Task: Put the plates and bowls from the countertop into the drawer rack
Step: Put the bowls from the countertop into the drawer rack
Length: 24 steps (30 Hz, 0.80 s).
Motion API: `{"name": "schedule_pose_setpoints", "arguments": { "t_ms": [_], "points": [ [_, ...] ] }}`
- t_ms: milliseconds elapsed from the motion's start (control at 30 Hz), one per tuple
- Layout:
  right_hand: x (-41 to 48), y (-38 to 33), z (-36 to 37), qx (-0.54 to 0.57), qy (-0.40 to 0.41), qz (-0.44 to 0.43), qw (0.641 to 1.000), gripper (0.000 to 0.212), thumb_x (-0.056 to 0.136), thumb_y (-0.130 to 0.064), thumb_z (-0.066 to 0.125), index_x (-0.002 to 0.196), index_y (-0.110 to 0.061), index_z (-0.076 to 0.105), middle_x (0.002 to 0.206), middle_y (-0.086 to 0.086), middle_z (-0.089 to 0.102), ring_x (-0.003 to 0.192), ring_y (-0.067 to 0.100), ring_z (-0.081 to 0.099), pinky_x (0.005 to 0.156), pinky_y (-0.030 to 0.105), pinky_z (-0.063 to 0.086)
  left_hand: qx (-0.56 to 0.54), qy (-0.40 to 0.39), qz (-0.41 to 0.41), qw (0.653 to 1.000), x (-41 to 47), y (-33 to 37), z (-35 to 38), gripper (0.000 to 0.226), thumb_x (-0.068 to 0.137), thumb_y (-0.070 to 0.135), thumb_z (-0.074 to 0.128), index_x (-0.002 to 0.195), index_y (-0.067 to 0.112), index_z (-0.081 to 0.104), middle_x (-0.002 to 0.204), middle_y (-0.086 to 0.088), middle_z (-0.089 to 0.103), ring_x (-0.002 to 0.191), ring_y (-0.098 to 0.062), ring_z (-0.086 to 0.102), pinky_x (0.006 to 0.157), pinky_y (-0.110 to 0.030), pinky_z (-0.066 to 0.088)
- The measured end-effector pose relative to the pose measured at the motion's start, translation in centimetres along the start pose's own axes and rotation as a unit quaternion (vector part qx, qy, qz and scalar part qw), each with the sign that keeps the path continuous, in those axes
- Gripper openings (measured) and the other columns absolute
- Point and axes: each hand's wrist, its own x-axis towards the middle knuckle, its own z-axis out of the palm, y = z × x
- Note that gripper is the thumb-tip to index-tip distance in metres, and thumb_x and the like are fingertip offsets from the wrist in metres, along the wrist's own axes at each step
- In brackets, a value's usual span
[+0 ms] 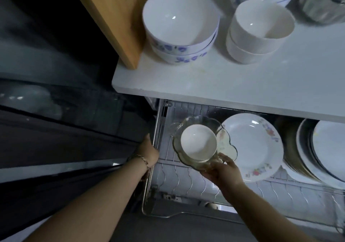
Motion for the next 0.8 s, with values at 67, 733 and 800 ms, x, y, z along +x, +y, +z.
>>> {"name": "schedule_pose_setpoints", "arguments": {
  "t_ms": [67,733,800],
  "points": [
    [2.2,-1.0,1.9,-0.016,-0.006,-0.025,1.000,0.053,0.080,0.020,0.048,0.122,-0.011,0.043,0.096,0.024,0.063,0.068,0.035,0.067,0.053,0.036,0.061,0.021,0.014,0.009,1.000,2.0,-0.3,0.5,0.056,0.090,0.003,0.047,0.143,0.013,0.033,0.131,-0.017,0.057,0.111,-0.033,0.060,0.092,-0.038,0.053],
    [13.1,-4.0,4.7,-0.188,0.076,-0.012,0.979,0.017,0.082,0.013,0.057,0.095,0.001,0.056,0.066,0.016,0.060,0.034,0.020,0.061,0.031,0.026,0.051,0.085,0.061,0.004,0.995,2.3,1.7,0.7,0.016,0.084,-0.010,0.038,0.088,0.002,0.047,0.108,-0.027,0.062,0.103,-0.040,0.061,0.086,-0.043,0.050],
    [13.2,-3.5,5.1,-0.178,0.092,0.010,0.980,0.015,0.088,0.006,0.053,0.077,-0.004,0.052,0.060,0.013,0.060,0.036,0.020,0.060,0.030,0.024,0.050,0.087,0.068,0.008,0.994,2.3,1.6,0.8,0.017,0.083,-0.011,0.037,0.081,0.005,0.043,0.107,-0.028,0.061,0.102,-0.041,0.061,0.085,-0.043,0.050]
  ]
}}
